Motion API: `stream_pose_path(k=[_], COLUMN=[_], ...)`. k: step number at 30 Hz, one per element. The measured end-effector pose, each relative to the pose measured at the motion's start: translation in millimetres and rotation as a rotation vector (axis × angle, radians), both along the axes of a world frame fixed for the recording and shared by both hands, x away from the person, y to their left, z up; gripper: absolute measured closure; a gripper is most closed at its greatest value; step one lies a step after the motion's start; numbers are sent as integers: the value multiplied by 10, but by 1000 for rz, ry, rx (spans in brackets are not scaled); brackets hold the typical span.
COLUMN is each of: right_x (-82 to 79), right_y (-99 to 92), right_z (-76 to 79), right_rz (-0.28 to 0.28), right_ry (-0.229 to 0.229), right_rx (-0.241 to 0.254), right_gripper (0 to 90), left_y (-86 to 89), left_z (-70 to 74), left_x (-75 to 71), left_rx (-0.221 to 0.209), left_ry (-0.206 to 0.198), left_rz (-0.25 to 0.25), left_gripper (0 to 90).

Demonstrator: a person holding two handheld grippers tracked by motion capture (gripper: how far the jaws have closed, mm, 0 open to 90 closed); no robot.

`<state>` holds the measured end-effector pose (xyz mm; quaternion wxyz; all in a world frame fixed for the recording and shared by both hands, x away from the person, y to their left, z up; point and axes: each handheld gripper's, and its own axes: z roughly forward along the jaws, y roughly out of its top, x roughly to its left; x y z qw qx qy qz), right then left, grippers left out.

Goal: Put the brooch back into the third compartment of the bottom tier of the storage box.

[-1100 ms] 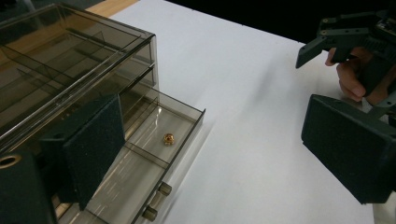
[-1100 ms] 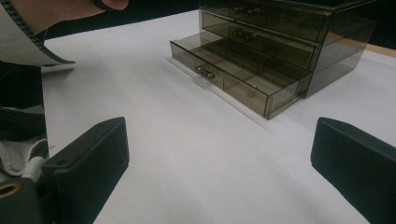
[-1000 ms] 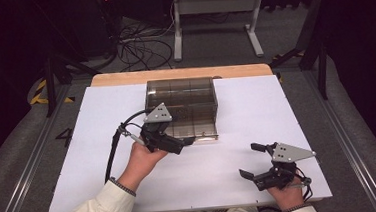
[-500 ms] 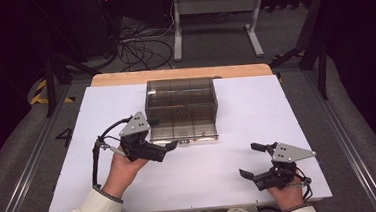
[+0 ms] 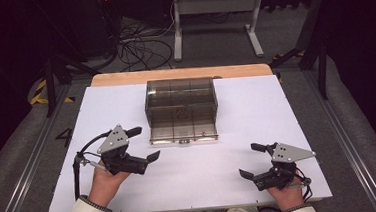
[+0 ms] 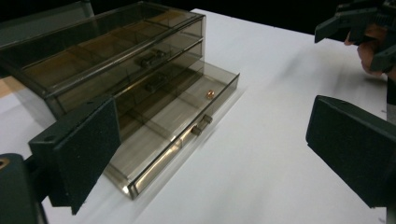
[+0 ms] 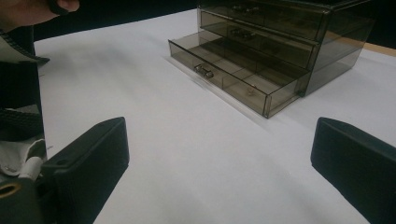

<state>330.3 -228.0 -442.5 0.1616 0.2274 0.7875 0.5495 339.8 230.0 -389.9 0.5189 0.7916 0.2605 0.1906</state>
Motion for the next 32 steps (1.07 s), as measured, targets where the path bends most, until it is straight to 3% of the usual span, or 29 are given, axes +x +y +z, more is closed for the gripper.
stream_pose_path(k=[8,15,17,20,23,27,32], right_x=[0,-6,-9,-11,-5,-2,2], right_y=[-2,-8,-12,-21,-21,-16,-18], right_z=[-2,0,2,5,2,0,0], right_rz=[-2,-2,-1,-2,-1,3,1], right_ry=[0,-1,-2,1,3,2,0], right_rx=[2,4,5,5,11,5,8], right_gripper=[49,49,49,49,49,49,49], left_y=[192,394,456,571,630,674,639], left_z=[-192,-475,-539,-622,-653,-655,-644], left_x=[-153,-305,-326,-370,-410,-419,-401], left_rx=[-17,-66,-60,-101,-96,-124,-83], left_ry=[-16,13,6,42,45,59,52], left_rz=[26,81,91,92,90,79,58], left_gripper=[23,8,8,9,9,9,11])
